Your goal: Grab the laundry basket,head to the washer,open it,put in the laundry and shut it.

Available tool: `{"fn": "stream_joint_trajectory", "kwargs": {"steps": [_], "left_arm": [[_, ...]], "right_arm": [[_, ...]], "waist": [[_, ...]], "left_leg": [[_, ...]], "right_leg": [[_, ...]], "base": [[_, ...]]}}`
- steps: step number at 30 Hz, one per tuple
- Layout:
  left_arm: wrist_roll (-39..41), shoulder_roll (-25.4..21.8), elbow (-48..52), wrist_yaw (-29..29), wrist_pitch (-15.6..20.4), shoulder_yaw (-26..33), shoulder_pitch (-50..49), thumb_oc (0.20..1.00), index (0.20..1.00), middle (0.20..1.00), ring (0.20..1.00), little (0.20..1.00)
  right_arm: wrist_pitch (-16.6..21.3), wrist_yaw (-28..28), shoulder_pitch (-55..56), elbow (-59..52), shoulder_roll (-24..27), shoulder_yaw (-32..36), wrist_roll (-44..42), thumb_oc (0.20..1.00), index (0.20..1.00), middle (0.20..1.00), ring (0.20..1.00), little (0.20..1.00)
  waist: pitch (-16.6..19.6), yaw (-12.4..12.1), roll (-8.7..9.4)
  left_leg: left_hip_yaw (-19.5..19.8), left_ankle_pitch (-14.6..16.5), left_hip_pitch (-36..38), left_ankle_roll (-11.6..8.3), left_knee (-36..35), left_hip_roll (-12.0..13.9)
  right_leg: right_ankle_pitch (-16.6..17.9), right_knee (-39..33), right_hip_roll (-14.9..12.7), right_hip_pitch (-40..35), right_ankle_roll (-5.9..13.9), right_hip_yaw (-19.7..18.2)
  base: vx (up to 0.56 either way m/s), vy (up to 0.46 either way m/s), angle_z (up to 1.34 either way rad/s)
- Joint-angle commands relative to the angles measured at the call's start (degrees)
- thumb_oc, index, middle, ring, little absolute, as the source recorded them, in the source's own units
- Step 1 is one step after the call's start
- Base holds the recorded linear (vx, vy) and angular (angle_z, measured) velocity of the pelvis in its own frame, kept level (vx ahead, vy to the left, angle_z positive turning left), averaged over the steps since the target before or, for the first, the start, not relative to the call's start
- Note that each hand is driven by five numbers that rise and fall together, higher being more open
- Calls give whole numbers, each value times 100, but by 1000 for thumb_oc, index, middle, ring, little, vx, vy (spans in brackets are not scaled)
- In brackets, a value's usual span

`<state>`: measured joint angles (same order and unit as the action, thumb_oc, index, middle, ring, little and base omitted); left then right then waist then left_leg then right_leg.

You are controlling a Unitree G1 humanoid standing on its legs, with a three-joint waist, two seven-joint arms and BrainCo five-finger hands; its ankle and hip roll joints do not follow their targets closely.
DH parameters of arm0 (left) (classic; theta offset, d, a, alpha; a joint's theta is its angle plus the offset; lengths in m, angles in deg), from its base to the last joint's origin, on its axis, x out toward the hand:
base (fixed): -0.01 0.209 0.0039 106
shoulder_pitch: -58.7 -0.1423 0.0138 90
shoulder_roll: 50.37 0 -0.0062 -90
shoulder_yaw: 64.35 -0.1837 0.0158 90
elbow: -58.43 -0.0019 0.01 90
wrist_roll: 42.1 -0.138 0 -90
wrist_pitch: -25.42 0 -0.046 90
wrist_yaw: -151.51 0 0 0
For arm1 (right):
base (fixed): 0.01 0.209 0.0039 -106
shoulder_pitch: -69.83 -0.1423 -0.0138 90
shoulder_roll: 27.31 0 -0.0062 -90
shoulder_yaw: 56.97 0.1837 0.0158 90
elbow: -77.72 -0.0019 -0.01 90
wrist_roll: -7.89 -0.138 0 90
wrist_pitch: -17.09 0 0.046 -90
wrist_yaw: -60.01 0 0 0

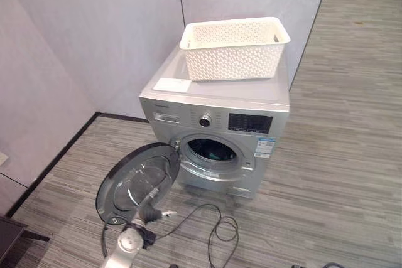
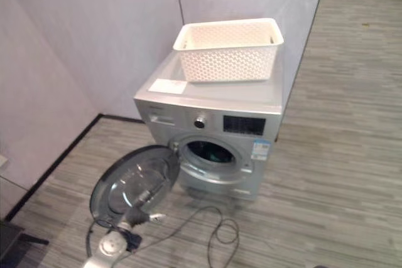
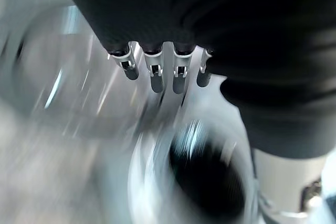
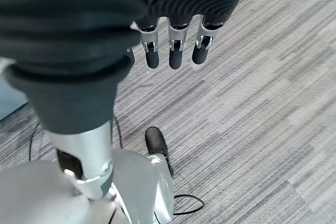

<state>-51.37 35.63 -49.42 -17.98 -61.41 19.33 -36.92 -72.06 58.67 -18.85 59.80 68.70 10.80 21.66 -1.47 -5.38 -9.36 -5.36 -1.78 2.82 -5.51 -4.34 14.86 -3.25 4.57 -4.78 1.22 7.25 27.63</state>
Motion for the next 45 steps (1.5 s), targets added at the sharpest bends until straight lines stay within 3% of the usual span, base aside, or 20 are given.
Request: {"fn": "stream_joint_trajectory", "kwargs": {"steps": [1, 5, 8, 9, 11, 13, 15, 18, 22, 23, 27, 32, 35, 37, 38, 40, 42, 45], "left_arm": [[-627, -998, 611, 1185, 334, 792, 706, 1000, 1000, 1000, 1000, 1000], [-665, -1508, 14, 1526, 164, 942, 1527, 1000, 1000, 1000, 1000, 1000], [-32, -1902, -1065, 1624, -32, 973, 2453, 1000, 1000, 1000, 1000, 1000], [109, -2357, -1797, 1498, -183, 794, 2932, 1000, 1000, 1000, 1000, 1000], [129, -2589, -2178, 1463, -257, 672, 3220, 1000, 1000, 1000, 1000, 1000], [303, -3048, -3289, 1279, -341, 130, 4140, 1000, 1000, 1000, 1000, 1000], [353, -3176, -3785, 1176, -347, -138, 4485, 1000, 1000, 1000, 1000, 1000], [491, -3401, -5071, 946, -378, -882, 5576, 1000, 1000, 1000, 1000, 1000], [466, -3537, -5617, 874, -445, -1276, 6142, 1000, 1000, 1000, 1000, 1000], [301, -3637, -5888, 859, -525, -1495, 6398, 1000, 1000, 1000, 1000, 1000], [-112, -3746, -6413, 629, -692, -1788, 6419, 1000, 1000, 1000, 1000, 1000], [-429, -3633, -7015, -80, -749, -1764, 5835, 1000, 1000, 1000, 1000, 1000], [-653, -3197, -7122, -757, -775, -1654, 5018, 1000, 1000, 1000, 1000, 1000], [-772, -3108, -7089, -750, -801, -1652, 4838, 1000, 1000, 1000, 1000, 1000], [-1006, -2728, -7032, -755, -836, -1641, 4319, 1000, 1000, 1000, 1000, 1000], [-1089, -2476, -7001, -809, -848, -1593, 3994, 1000, 1000, 1000, 1000, 1000], [-1003, -1876, -6917, -877, -782, -1361, 3284, 1000, 1000, 1000, 1000, 1000], [-857, -1635, -6838, -854, -725, -1248, 3103, 1000, 1000, 1000, 1000, 1000]], "right_arm": [[234, 150, -206, -150, -712, -522, 1, 1000, 1000, 1000, 1000, 1000], [266, 201, -381, -320, -643, -702, 46, 1000, 1000, 1000, 1000, 1000], [249, 195, -592, -478, -490, -763, 44, 1000, 1000, 1000, 1000, 1000], [251, 187, -730, -679, -352, -777, 11, 1000, 1000, 1000, 1000, 1000], [254, 194, -796, -783, -300, -804, -5, 1000, 1000, 1000, 1000, 1000], [265, 177, -976, -994, -165, -958, -72, 1000, 1000, 1000, 1000, 1000], [265, 178, -1030, -1048, -128, -1018, -106, 1000, 1000, 1000, 1000, 1000], [312, 128, -1110, -1195, -94, -1144, -357, 1000, 1000, 1000, 1000, 1000], [347, 101, -1109, -1284, -179, -1218, -588, 1000, 1000, 1000, 1000, 1000], [381, 96, -1122, -1436, -219, -1292, -696, 1000, 1000, 1000, 1000, 1000], [390, 143, -1272, -1581, -349, -1454, -806, 1000, 1000, 1000, 1000, 1000], [328, 262, -1433, -1751, -371, -1646, -739, 1000, 1000, 1000, 1000, 1000], [279, 340, -1556, -1922, -327, -1744, -609, 1000, 1000, 1000, 1000, 1000], [270, 349, -1569, -1962, -308, -1745, -578, 1000, 1000, 1000, 1000, 1000], [270, 349, -1594, -2060, -257, -1707, -522, 1000, 1000, 1000, 1000, 1000], [261, 364, -1576, -2138, -216, -1694, -481, 1000, 1000, 1000, 1000, 1000], [259, 439, -1487, -2304, -123, -1589, -331, 1000, 1000, 1000, 1000, 1000], [264, 560, -1390, -2384, -18, -1577, -211, 1000, 1000, 1000, 1000, 1000]], "waist": [[3, 64, 665], [-48, 191, 706], [-202, 337, 725], [-390, 442, 774], [-486, 481, 822], [-776, 571, 997], [-876, 593, 1083], [-1120, 656, 1392], [-1237, 653, 1586], [-1321, 674, 1723], [-1367, 716, 1897], [-1274, 804, 1987], [-1152, 867, 1961], [-1122, 877, 1936], [-1093, 921, 1889], [-1058, 936, 1859], [-942, 988, 1771], [-853, 1048, 1730]], "left_leg": [[119, -247, -125, -505, -66, -79], [53, -194, -223, -491, -66, -152], [-10, -208, -385, -462, -66, -175], [-28, -262, -581, -439, -66, -165], [-37, -301, -717, -427, -66, -149], [-12, -431, -1111, -392, -66, -128], [-7, -486, -1250, -384, -66, -114], [68, -639, -1679, -357, -66, -96], [180, -574, -1871, -404, -66, -30], [221, -603, -2035, -410, -66, 1], [226, -612, -2219, -416, -66, 39], [124, -572, -2223, -413, -66, 63], [-4, -500, -2088, -408, -66, 67], [-38, -480, -2044, -408, -66, 65], [-192, -576, -1956, -350, -66, 12], [-260, -540, -1860, -346, -66, 9], [-455, -406, -1520, -308, -66, -39], [-629, -322, -1273, -288, -66, -71]], "right_leg": [[194, -873, -499, -701, 38, -130], [309, -879, -556, -520, 96, -271], [419, -849, -591, -239, 142, -394], [504, -792, -610, 30, 173, -482], [548, -758, -611, 192, 183, -533], [663, -669, -610, 646, 206, -641], [720, -649, -618, 791, 220, -655], [876, -663, -598, 1186, 260, -730], [860, -729, -541, 1330, 349, -815], [927, -785, -525, 1444, 373, -817], [1025, -850, -492, 1624, 414, -860], [1065, -881, -487, 1703, 426, -968], [1056, -884, -505, 1655, 427, -1101], [1047, -880, -507, 1642, 422, -1129], [1120, -820, -574, 1677, 363, -1158], [1112, -819, -581, 1636, 360, -1201], [1045, -794, -582, 1502, 342, -1374], [1012, -767, -557, 1426, 336, -1531]], "base": [[10, 80, -1], [-54, 75, 0], [-141, 76, -13], [-182, 63, -16], [-215, 29, -23], [-244, 6, -13], [-124, -8, -6], [-120, -31, -2], [24, -51, 0], [-17, -39, 4], [-11, -29, 6], [16, 19, -3], [48, 39, -10], [1, 47, -17], [-7, 86, -18], [19, 54, -23], [106, 66, -36], [92, 42, -46]]}}
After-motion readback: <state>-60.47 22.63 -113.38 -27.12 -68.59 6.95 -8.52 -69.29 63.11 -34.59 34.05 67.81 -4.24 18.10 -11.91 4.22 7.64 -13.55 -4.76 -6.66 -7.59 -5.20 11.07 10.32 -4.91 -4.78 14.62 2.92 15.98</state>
